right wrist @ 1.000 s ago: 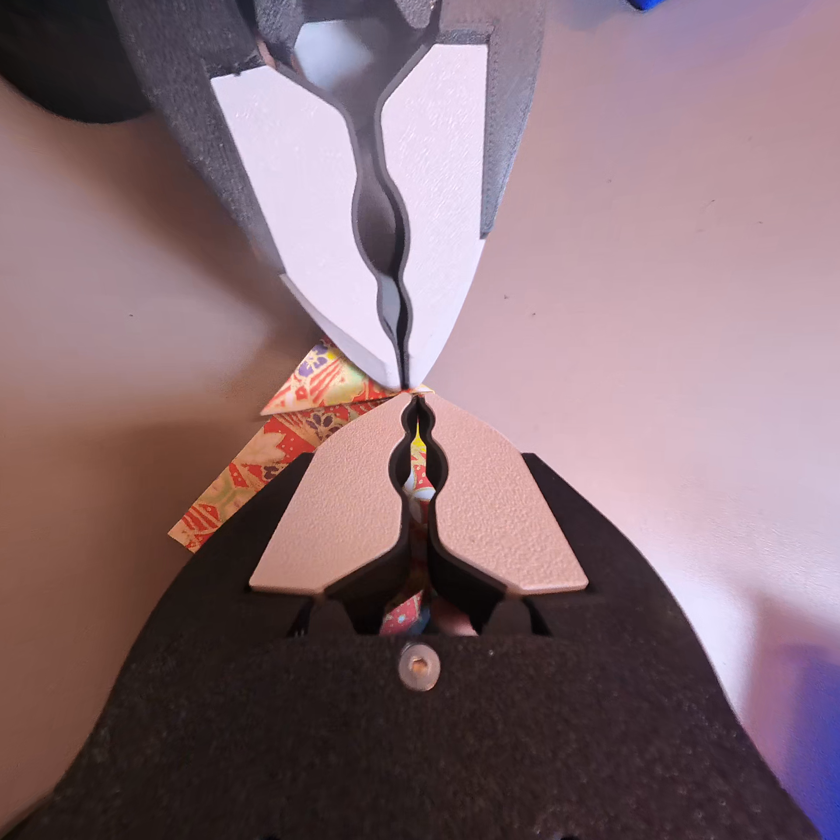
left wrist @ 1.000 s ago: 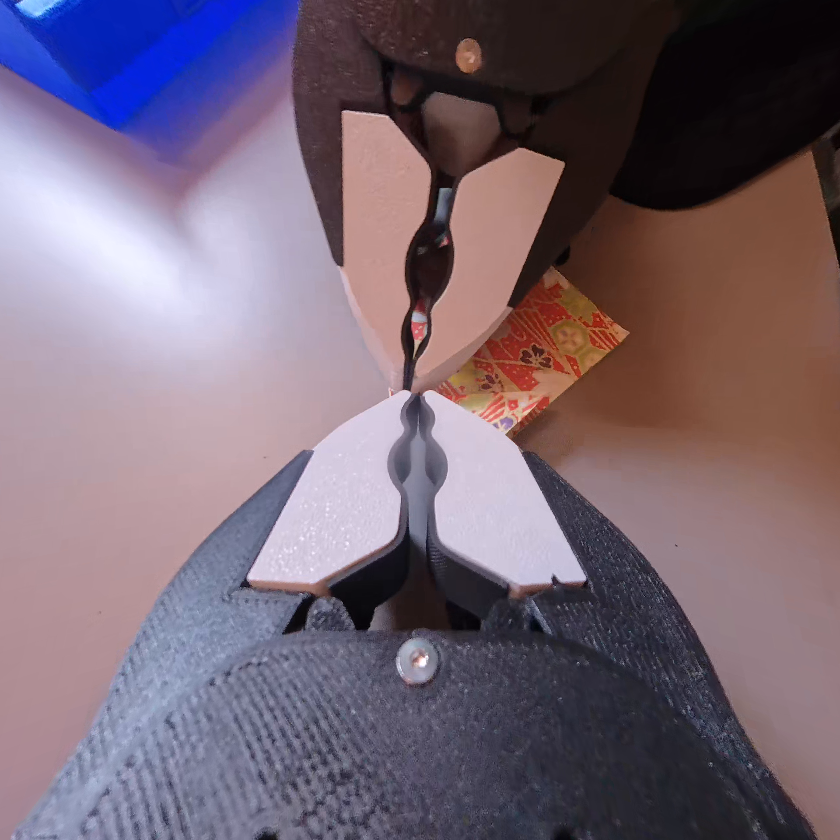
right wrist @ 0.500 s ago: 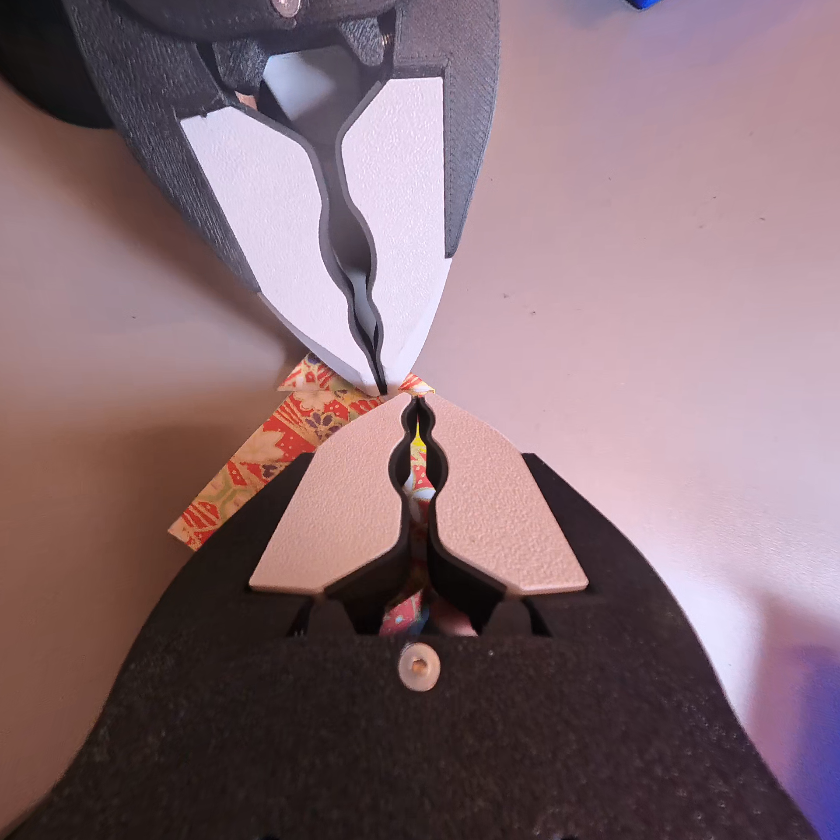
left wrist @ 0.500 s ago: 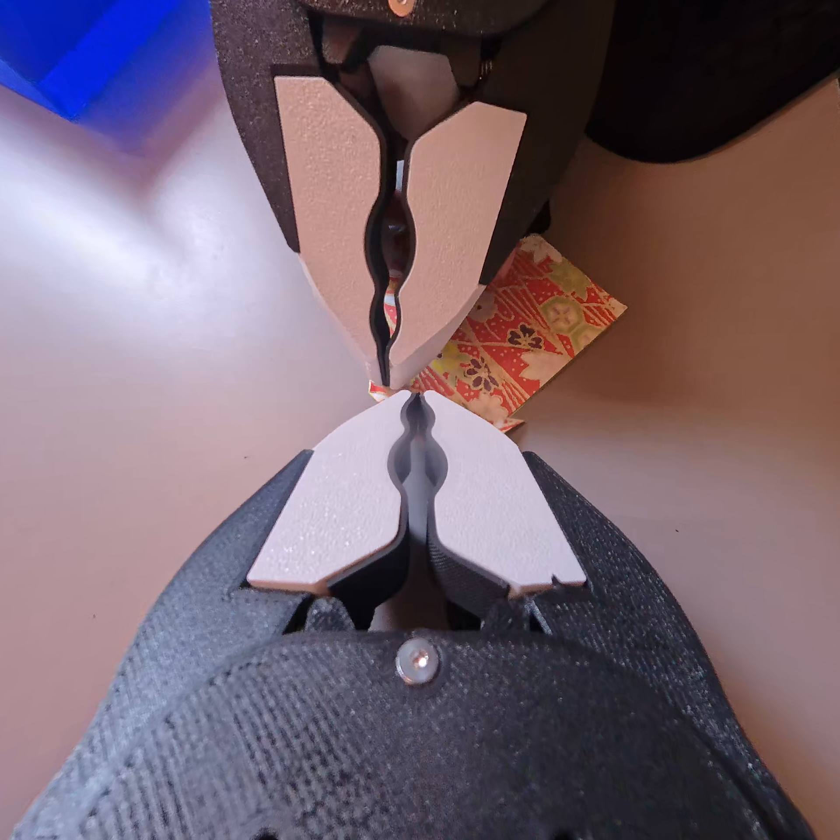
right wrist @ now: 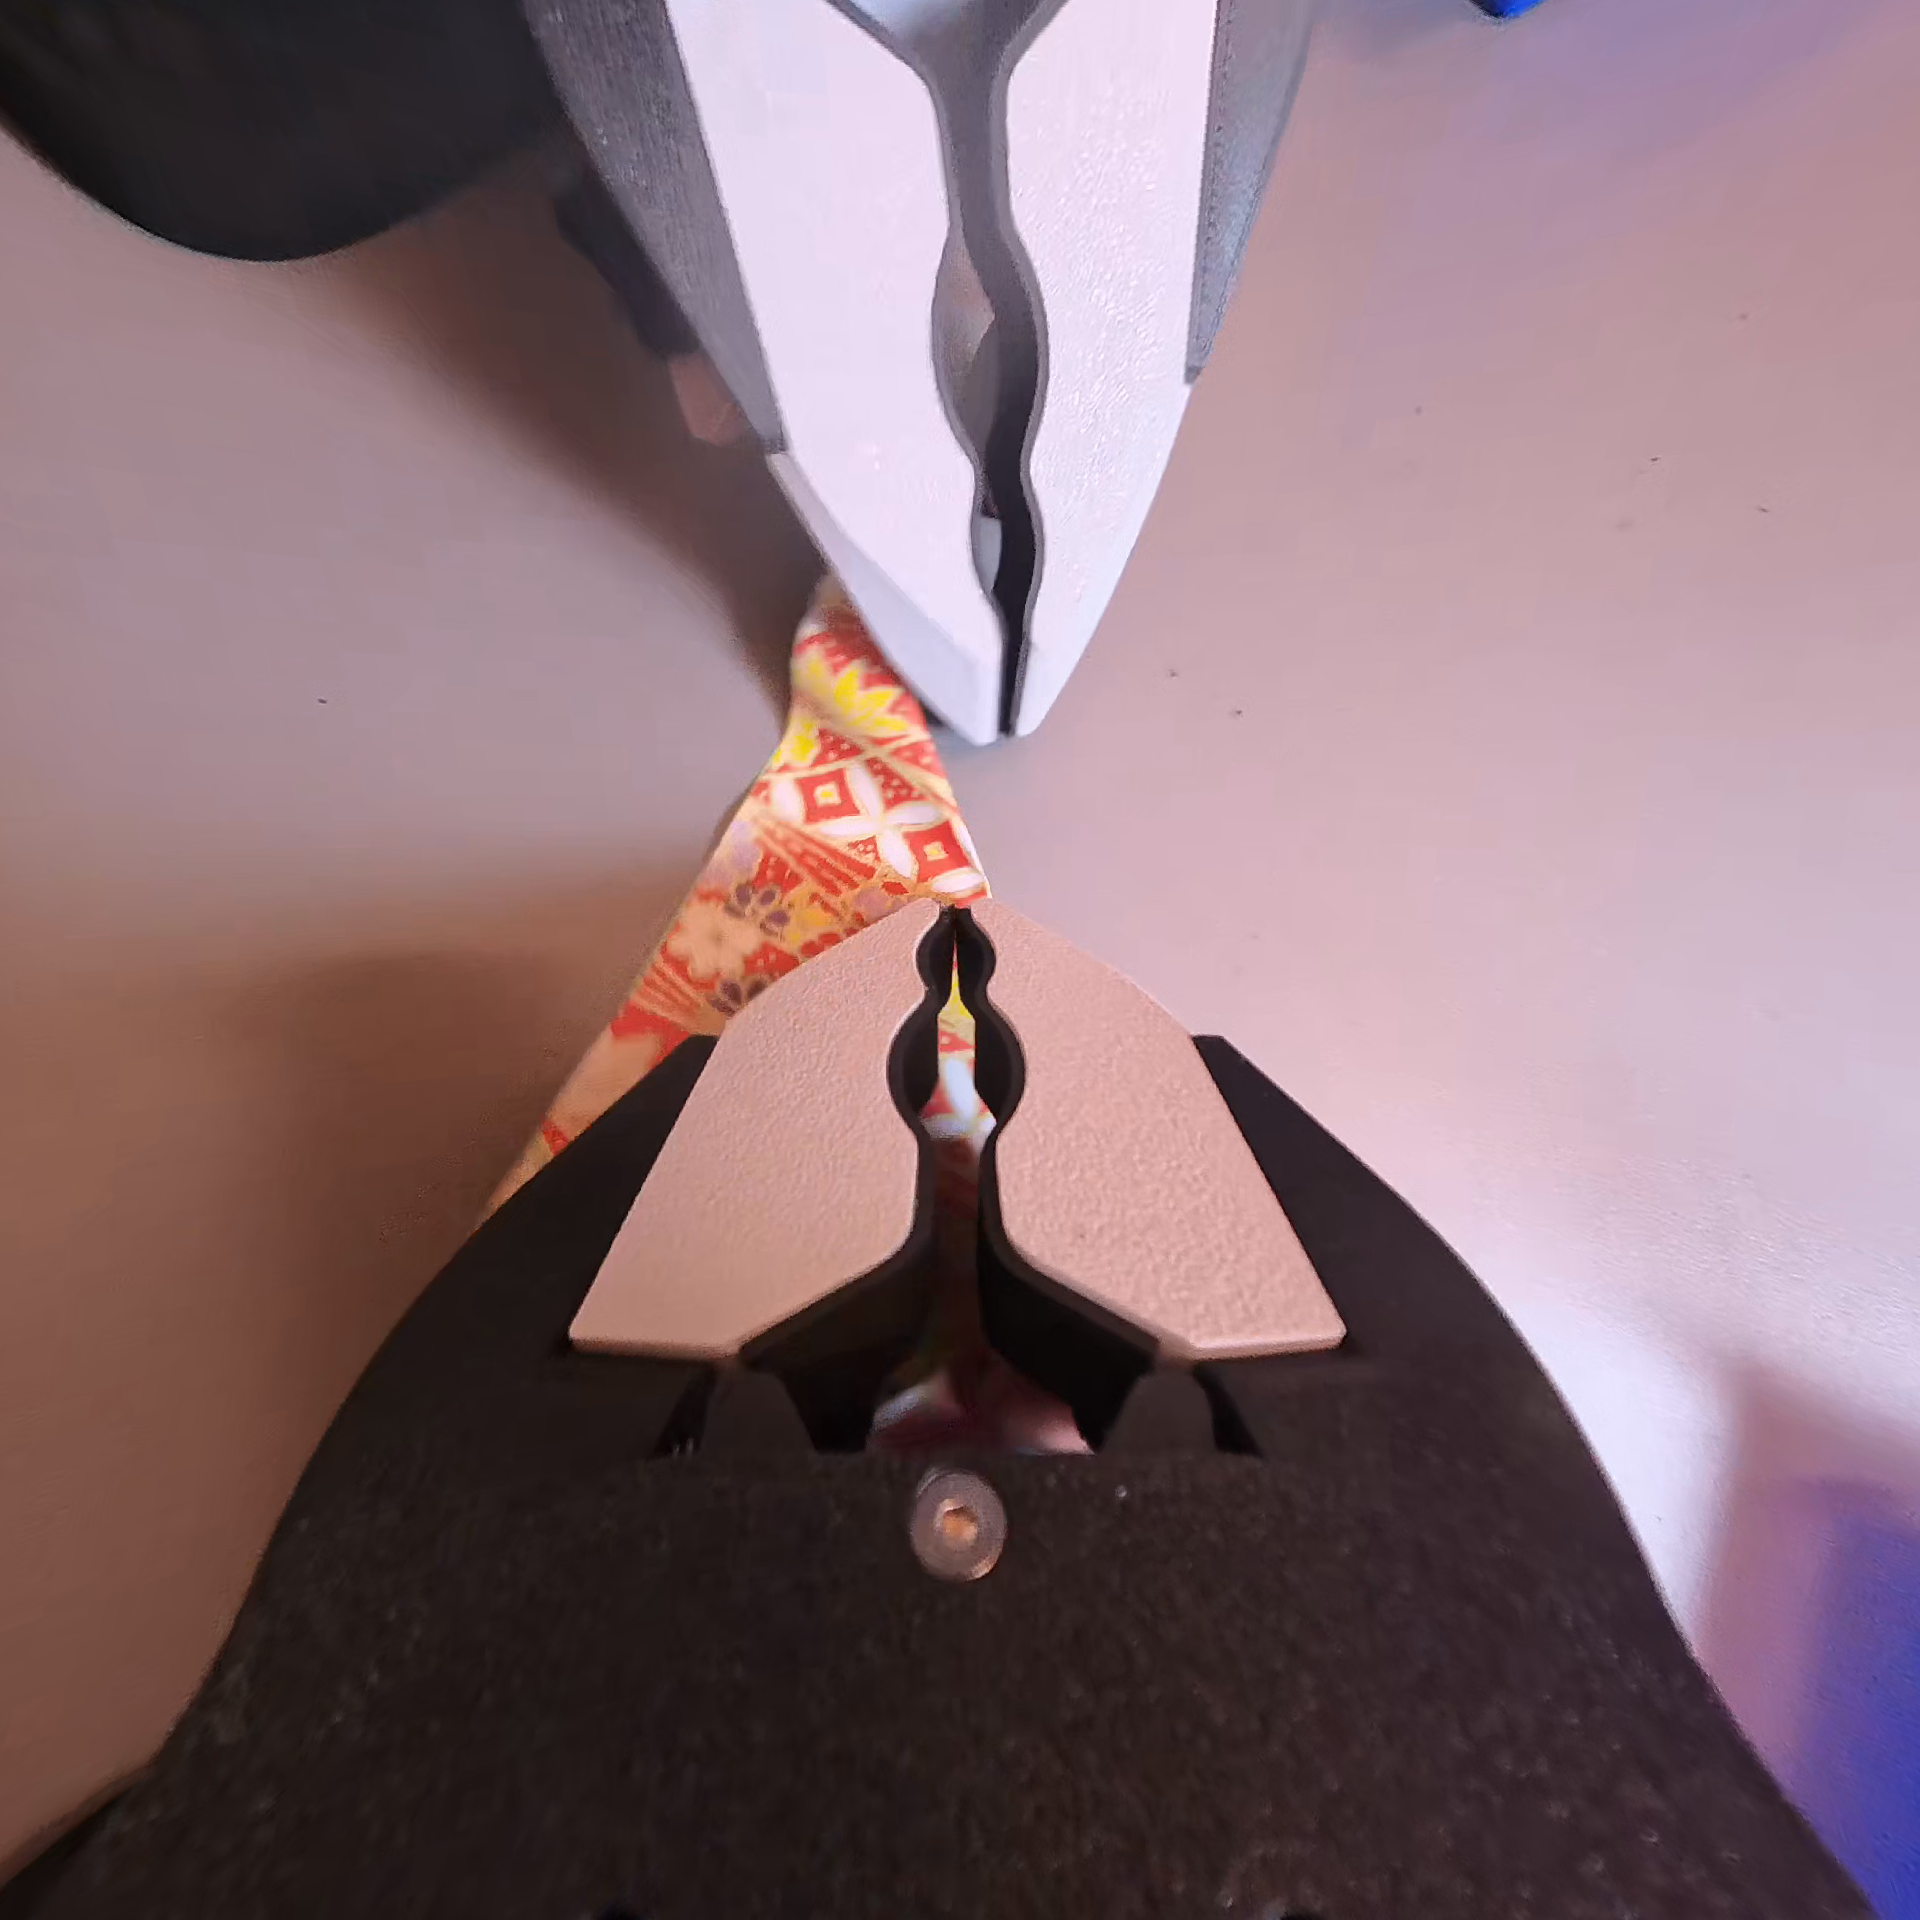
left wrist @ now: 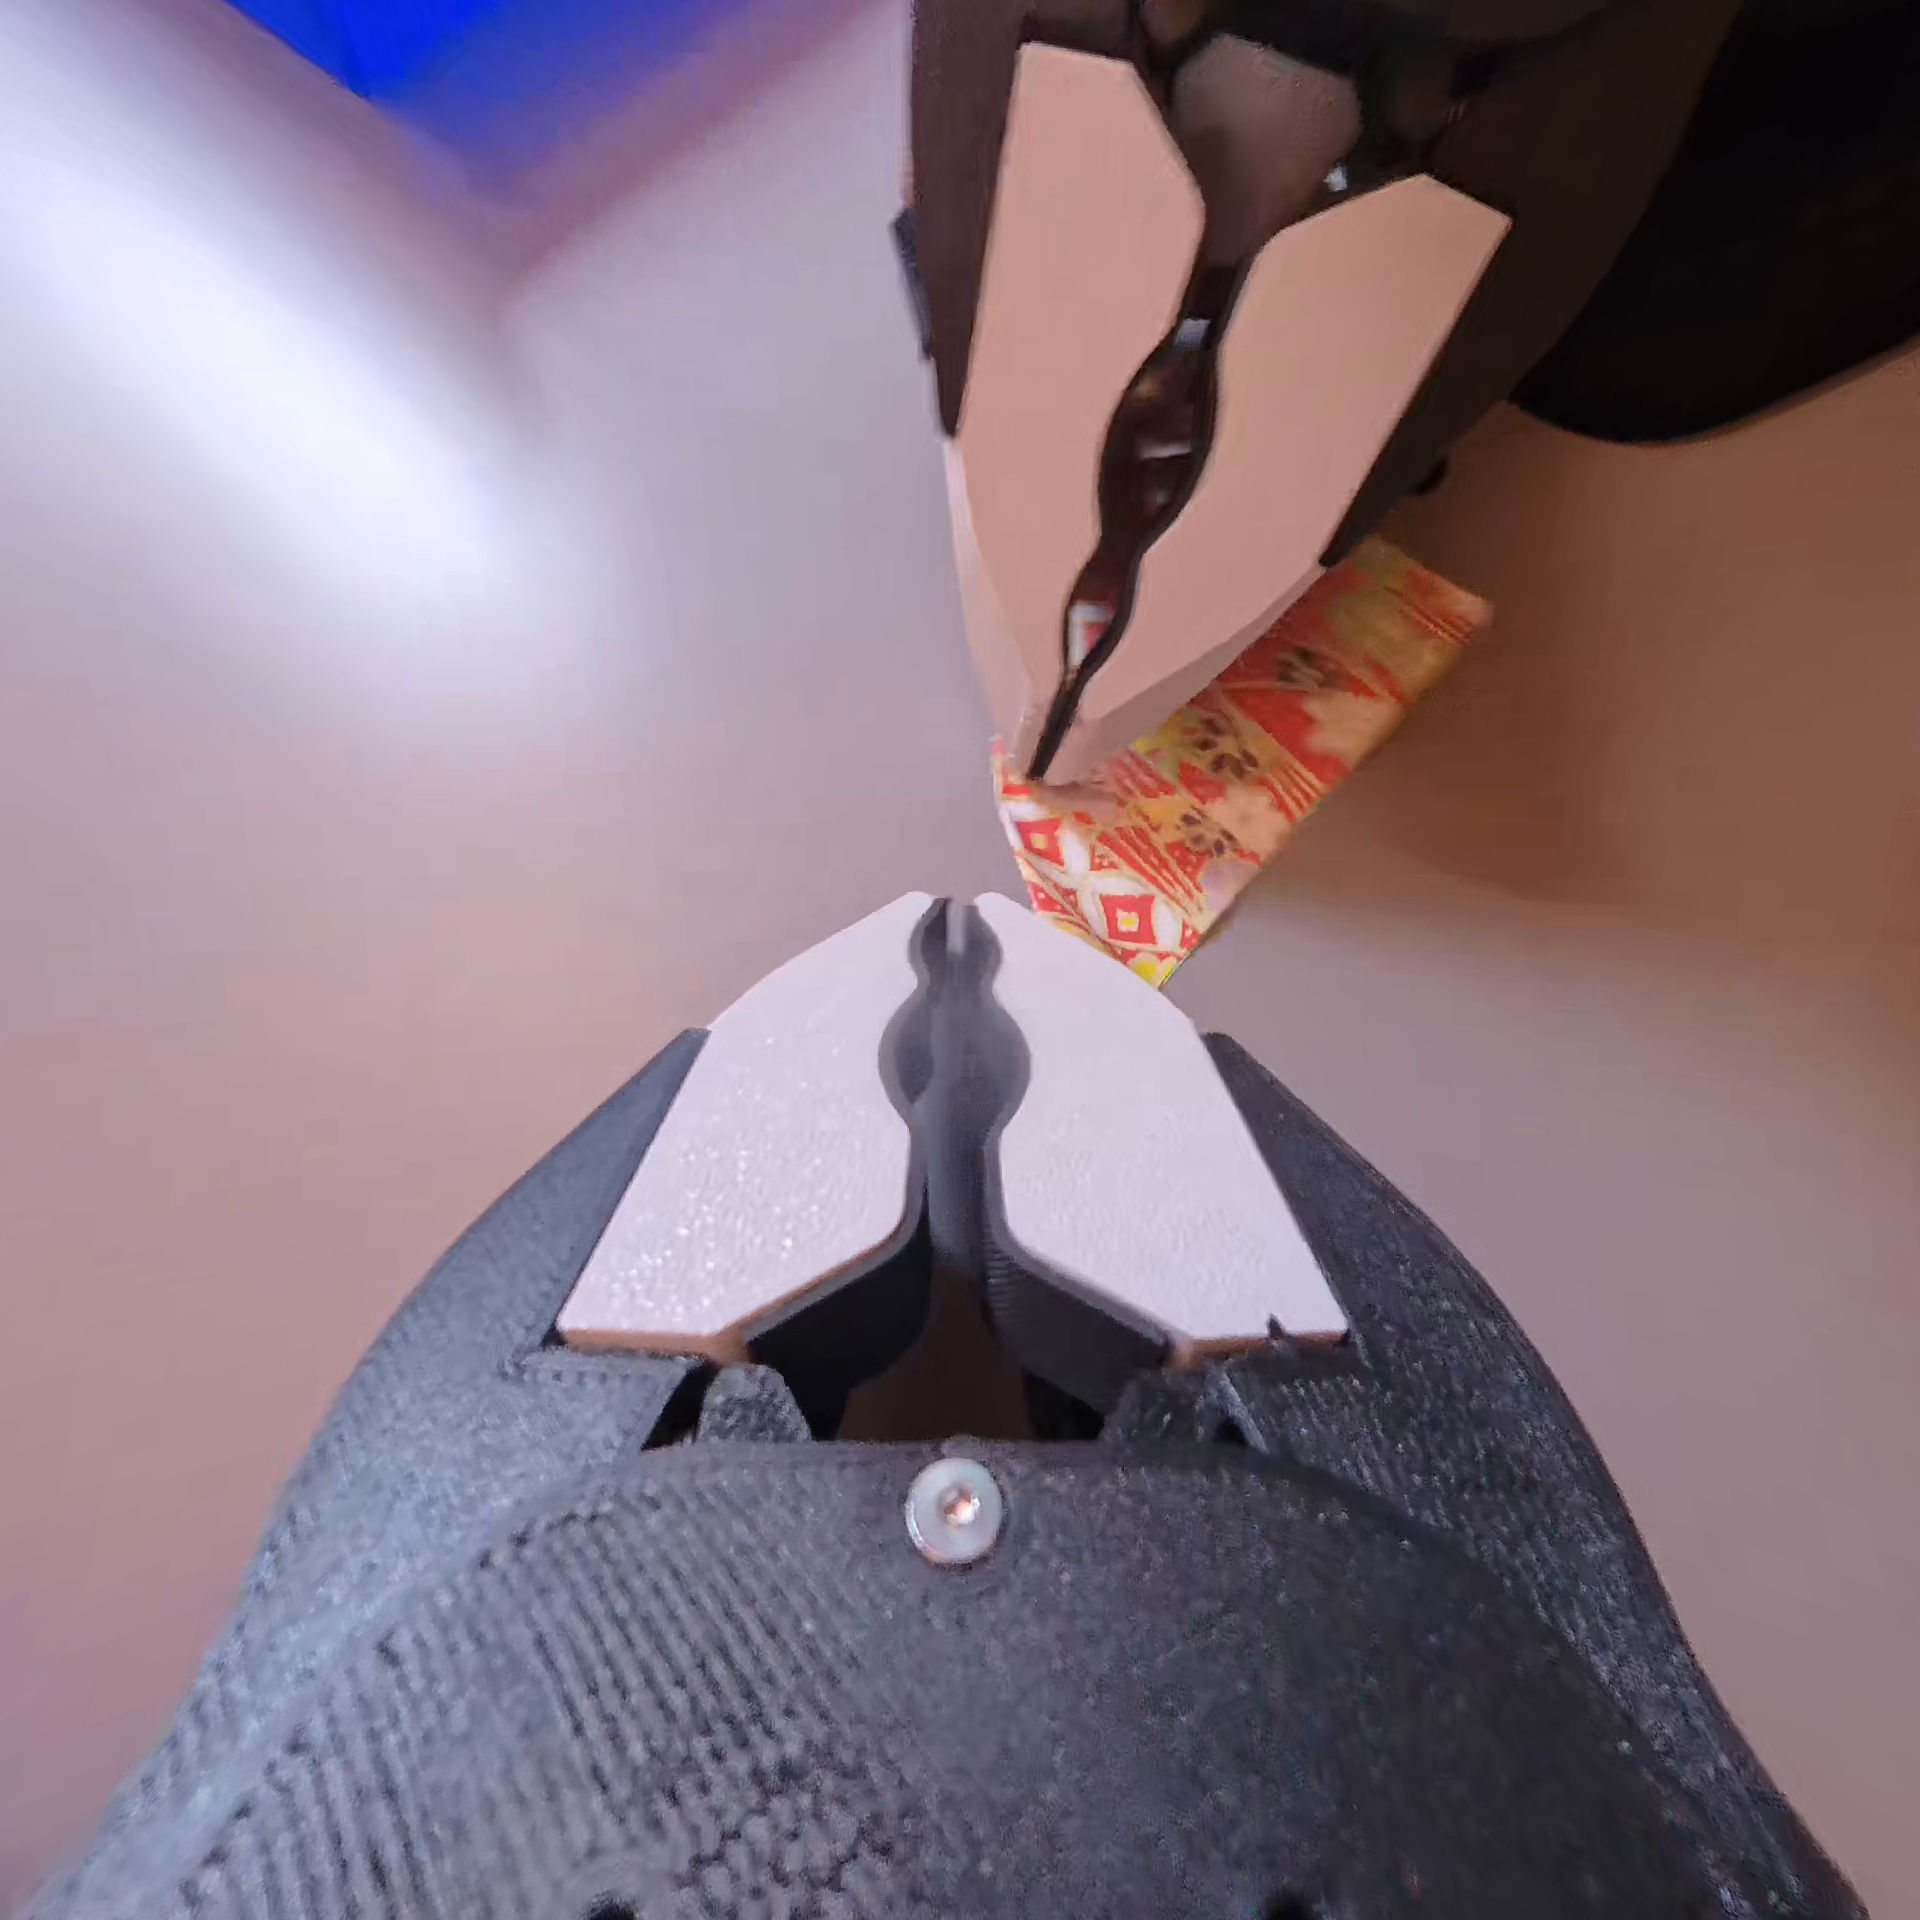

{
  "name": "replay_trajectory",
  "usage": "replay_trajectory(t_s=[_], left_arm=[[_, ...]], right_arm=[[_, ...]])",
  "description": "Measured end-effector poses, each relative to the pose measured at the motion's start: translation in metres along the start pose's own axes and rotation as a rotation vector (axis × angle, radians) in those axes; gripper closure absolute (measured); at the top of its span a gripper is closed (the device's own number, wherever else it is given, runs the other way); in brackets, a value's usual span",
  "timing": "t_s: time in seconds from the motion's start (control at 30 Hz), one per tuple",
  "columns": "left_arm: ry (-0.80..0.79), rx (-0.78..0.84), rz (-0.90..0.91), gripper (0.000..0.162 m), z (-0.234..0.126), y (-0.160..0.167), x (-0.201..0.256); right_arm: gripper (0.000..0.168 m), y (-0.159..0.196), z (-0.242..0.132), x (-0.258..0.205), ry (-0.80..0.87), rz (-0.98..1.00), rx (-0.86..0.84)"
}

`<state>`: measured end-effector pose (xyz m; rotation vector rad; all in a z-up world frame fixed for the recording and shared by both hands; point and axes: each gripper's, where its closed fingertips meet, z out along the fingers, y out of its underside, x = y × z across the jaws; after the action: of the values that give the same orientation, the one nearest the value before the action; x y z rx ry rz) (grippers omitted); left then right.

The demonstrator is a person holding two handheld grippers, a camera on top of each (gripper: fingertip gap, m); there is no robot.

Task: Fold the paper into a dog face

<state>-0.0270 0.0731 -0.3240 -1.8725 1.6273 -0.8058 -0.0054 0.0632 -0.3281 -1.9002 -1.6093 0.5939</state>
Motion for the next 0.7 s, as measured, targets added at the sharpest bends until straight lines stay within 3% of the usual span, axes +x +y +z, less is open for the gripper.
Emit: replay_trajectory(t_s=[0.17,0.33,0.47,0.53,0.7], left_arm=[[0.175,0.006,-0.11,0.123,-0.004,-0.004,0.026],[0.287,0.015,-0.219,0.114,-0.008,-0.008,0.044],[0.237,0.006,-0.239,0.108,-0.002,-0.013,0.044],[0.132,-0.019,-0.238,0.115,0.002,-0.01,0.032],[-0.049,-0.08,-0.139,0.156,0.009,-0.003,0.013]], right_arm=[[0.168,0.0,0.0,0.0,-0.003,0.014,0.003],[0.168,0.0,0.0,0.0,-0.002,0.044,-0.003],[0.168,0.002,-0.001,0.003,0.029,0.099,-0.03],[0.168,0.004,-0.003,0.008,0.068,0.132,-0.05],[0.168,0.006,-0.004,0.01,0.081,0.208,-0.068]])
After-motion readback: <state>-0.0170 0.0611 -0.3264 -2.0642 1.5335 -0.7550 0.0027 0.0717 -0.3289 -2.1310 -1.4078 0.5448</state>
